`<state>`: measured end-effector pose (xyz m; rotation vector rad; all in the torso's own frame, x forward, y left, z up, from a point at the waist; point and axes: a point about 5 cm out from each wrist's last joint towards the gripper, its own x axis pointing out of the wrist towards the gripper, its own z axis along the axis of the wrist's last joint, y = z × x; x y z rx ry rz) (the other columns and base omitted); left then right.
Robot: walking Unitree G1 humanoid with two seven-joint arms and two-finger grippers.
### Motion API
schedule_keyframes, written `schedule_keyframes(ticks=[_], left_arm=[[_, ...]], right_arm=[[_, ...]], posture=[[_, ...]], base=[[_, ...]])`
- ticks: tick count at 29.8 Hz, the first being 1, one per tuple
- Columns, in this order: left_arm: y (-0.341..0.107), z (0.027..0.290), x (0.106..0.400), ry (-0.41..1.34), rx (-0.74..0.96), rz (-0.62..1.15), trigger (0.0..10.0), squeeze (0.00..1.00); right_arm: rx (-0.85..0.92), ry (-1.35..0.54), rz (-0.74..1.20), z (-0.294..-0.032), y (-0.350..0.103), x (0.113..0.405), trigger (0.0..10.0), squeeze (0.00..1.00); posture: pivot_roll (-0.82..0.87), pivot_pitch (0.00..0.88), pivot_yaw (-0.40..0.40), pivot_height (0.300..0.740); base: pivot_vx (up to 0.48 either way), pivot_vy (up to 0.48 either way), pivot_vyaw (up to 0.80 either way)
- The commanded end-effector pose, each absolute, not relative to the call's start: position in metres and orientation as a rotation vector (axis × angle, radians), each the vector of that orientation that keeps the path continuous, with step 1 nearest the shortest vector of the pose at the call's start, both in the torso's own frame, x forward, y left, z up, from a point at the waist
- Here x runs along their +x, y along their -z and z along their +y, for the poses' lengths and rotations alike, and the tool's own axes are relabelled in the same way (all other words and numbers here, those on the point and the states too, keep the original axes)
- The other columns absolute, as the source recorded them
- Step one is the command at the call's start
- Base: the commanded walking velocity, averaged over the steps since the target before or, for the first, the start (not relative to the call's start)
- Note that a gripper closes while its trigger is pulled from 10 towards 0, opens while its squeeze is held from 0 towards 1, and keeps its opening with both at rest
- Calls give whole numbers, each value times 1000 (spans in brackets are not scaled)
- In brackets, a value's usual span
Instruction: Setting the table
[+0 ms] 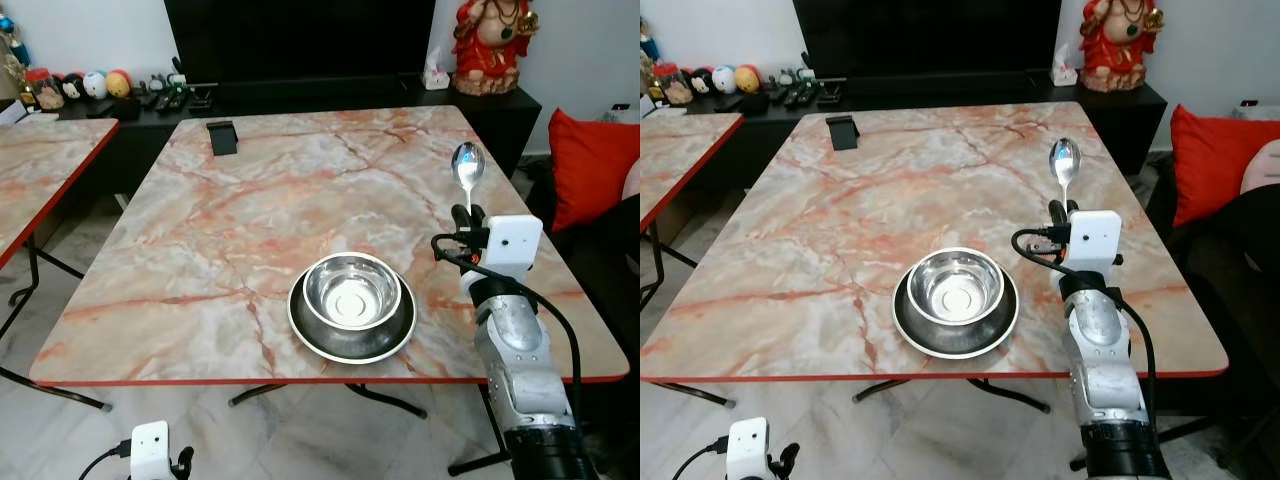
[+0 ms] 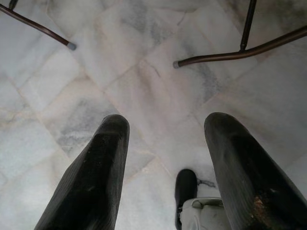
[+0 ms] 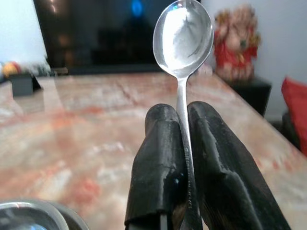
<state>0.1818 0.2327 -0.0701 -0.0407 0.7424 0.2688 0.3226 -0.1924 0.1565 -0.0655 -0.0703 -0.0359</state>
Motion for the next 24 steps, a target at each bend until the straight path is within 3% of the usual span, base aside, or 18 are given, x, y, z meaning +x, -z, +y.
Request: schedule_keyframes(ticks=[1,9,16,24], left_arm=[[68,237,184,-269,-28,729,10000,0],[64,236,190,-255,-26,705,10000,0],[62,236,194,-243,-36,692,10000,0],[63,234,193,-236,-44,693,10000,0]], right_arm=[[-65,49,-40,-202,-165,324,10000,0],[-59,51,176,-230,-153,319,10000,0],[131,-41,332,-230,-134,312,10000,0],[211,-68,444,-225,-114,303,10000,0]], posture=[[-133,0,63,740],[-140,0,70,740],[-136,0,70,740],[-133,0,67,740]], base=[[0,0,0],[0,0,0],[0,0,0],[0,0,0]])
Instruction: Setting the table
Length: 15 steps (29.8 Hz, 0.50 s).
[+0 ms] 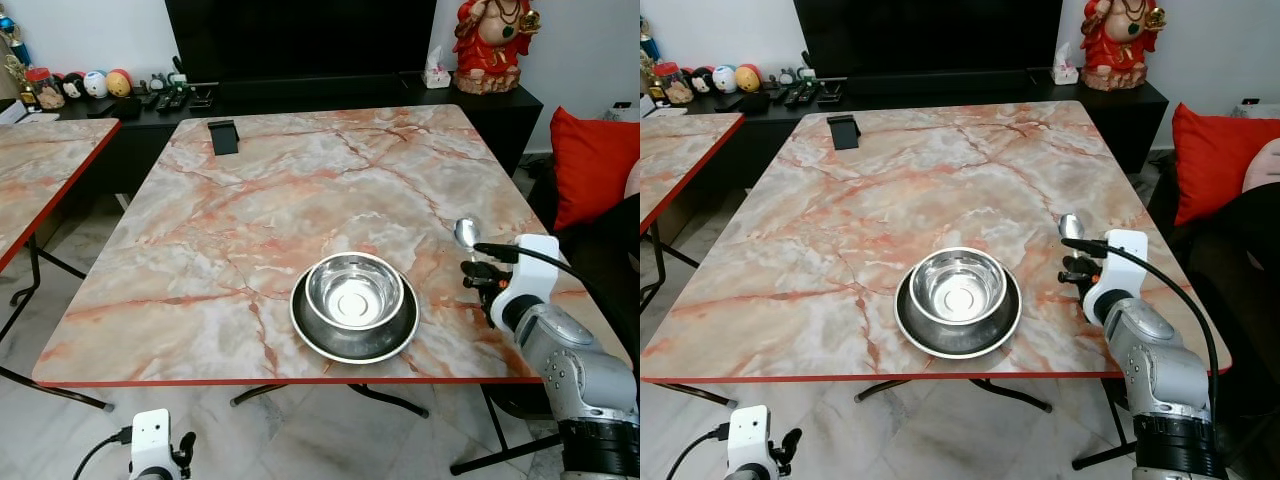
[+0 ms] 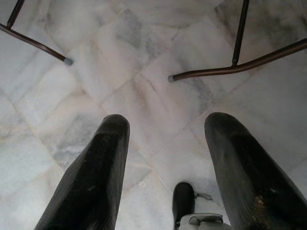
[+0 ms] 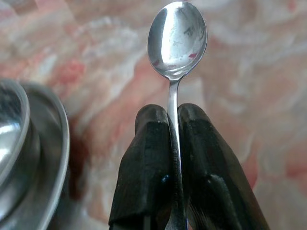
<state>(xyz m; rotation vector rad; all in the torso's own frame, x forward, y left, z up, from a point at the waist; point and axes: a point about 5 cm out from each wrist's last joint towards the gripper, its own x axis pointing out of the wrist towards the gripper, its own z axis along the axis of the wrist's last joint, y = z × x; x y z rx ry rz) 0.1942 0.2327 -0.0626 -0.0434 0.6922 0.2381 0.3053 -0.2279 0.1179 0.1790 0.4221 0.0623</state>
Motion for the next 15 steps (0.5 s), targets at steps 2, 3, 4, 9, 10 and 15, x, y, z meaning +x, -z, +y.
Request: schedule_keyframes(ticks=[2,3,4,9,10,15], left_arm=[[63,234,193,-235,-45,693,10000,0],[63,233,193,-233,-46,694,10000,0],[63,233,193,-232,-47,694,10000,0],[63,232,193,-229,-51,694,10000,0],[63,232,193,-229,-52,693,10000,0],[63,232,193,-230,-52,692,10000,0]], right_arm=[[219,-69,446,-224,-113,302,10000,0],[247,-74,454,-222,-111,301,10000,0],[260,-80,461,-219,-110,301,10000,0],[293,-102,496,-208,-104,297,10000,0],[307,-101,498,-205,-104,297,10000,0],[318,-115,504,-197,-103,297,10000,0]], posture=[[-133,0,67,740],[-133,0,67,740],[-136,0,67,740],[-132,0,64,740],[-131,0,64,740],[-127,0,61,740]], base=[[0,0,0],[0,0,0],[0,0,0],[0,0,0],[0,0,0],[0,0,0]])
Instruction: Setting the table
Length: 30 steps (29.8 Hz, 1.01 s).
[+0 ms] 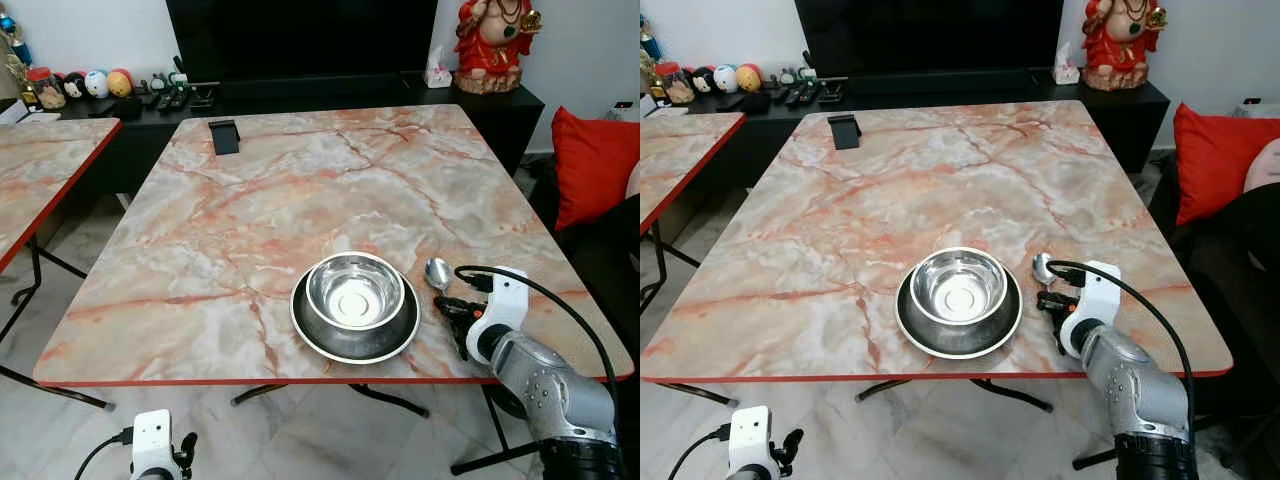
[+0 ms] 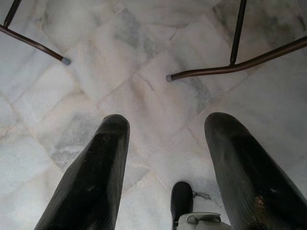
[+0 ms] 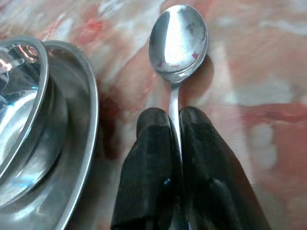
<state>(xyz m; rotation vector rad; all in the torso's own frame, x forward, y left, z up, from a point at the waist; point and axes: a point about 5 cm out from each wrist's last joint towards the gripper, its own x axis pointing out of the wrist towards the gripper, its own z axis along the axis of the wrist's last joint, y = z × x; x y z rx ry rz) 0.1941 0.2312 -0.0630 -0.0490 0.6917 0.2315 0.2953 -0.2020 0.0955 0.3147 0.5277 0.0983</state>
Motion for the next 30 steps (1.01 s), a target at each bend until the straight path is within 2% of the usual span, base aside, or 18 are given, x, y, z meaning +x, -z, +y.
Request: schedule_keyframes(ticks=[1,12,30], left_arm=[[63,232,193,-230,-52,692,10000,0],[63,232,193,-233,-53,689,10000,0],[63,235,193,-232,-44,694,10000,0]], right_arm=[[320,-118,505,-196,-103,297,10000,0],[286,-127,512,-185,-99,298,10000,0],[216,-63,498,-189,-93,302,10000,0]], posture=[[-127,0,61,740],[-123,0,63,740],[-115,0,71,740]], base=[[0,0,0],[0,0,0],[0,0,0]])
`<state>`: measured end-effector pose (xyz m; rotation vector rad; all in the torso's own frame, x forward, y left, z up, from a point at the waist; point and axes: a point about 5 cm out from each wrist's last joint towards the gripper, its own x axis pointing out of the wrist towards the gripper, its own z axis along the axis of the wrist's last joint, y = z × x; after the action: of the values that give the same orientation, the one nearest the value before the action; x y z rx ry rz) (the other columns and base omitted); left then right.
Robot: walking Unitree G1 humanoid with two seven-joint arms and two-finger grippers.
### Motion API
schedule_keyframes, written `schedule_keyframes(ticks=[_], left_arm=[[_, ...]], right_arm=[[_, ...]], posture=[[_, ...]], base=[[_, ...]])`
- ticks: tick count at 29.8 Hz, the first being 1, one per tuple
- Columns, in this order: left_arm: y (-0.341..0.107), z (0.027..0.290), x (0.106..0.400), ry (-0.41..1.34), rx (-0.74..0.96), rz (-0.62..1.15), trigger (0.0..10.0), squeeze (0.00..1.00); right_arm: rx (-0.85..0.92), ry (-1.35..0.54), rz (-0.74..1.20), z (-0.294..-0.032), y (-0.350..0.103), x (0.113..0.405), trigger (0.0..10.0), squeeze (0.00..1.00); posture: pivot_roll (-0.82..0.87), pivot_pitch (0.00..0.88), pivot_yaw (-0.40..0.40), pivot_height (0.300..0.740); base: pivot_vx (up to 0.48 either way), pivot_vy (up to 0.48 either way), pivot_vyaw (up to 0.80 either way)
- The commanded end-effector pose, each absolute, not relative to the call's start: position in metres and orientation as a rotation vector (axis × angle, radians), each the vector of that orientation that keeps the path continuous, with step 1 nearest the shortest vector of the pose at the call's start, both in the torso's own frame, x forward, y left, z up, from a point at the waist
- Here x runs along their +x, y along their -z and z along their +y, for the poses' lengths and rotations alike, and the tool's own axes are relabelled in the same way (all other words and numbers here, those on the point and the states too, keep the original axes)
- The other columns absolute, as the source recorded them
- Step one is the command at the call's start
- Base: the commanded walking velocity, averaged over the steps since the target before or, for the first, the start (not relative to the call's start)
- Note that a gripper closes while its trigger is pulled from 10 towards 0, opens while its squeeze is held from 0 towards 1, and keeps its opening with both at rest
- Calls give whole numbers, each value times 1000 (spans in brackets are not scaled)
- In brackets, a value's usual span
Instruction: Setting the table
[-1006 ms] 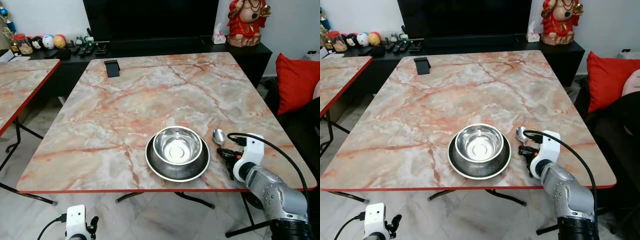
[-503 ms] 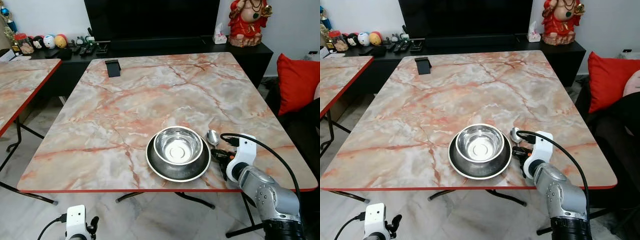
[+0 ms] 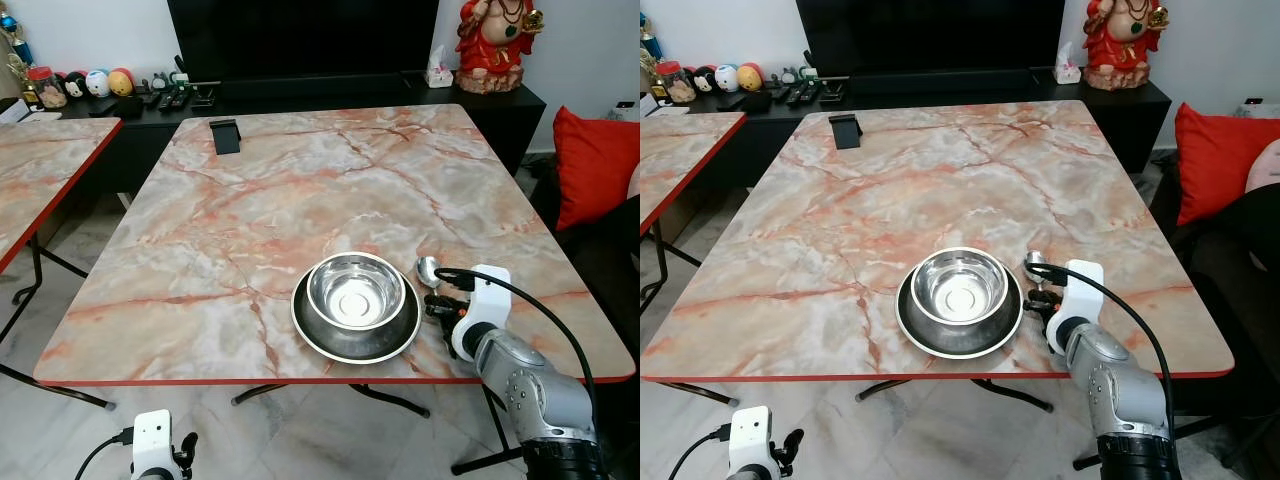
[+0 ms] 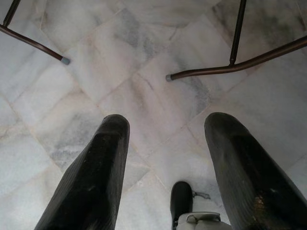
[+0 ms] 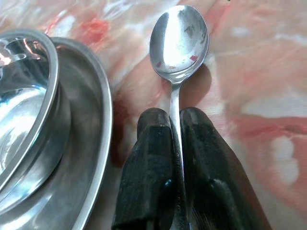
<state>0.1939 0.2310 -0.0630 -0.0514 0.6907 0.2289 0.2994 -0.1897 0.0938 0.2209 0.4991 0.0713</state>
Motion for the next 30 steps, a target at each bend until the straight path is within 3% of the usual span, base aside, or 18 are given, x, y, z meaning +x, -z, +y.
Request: schedule_keyframes(ticks=[1,30], left_arm=[[63,236,192,-233,-44,697,10000,0],[63,239,191,-230,-38,715,10000,0]], right_arm=[[216,-63,498,-189,-93,302,10000,0],[177,-76,496,-183,-79,304,10000,0]], posture=[[-114,0,72,740],[-109,0,76,740]], base=[[0,0,0],[0,0,0]])
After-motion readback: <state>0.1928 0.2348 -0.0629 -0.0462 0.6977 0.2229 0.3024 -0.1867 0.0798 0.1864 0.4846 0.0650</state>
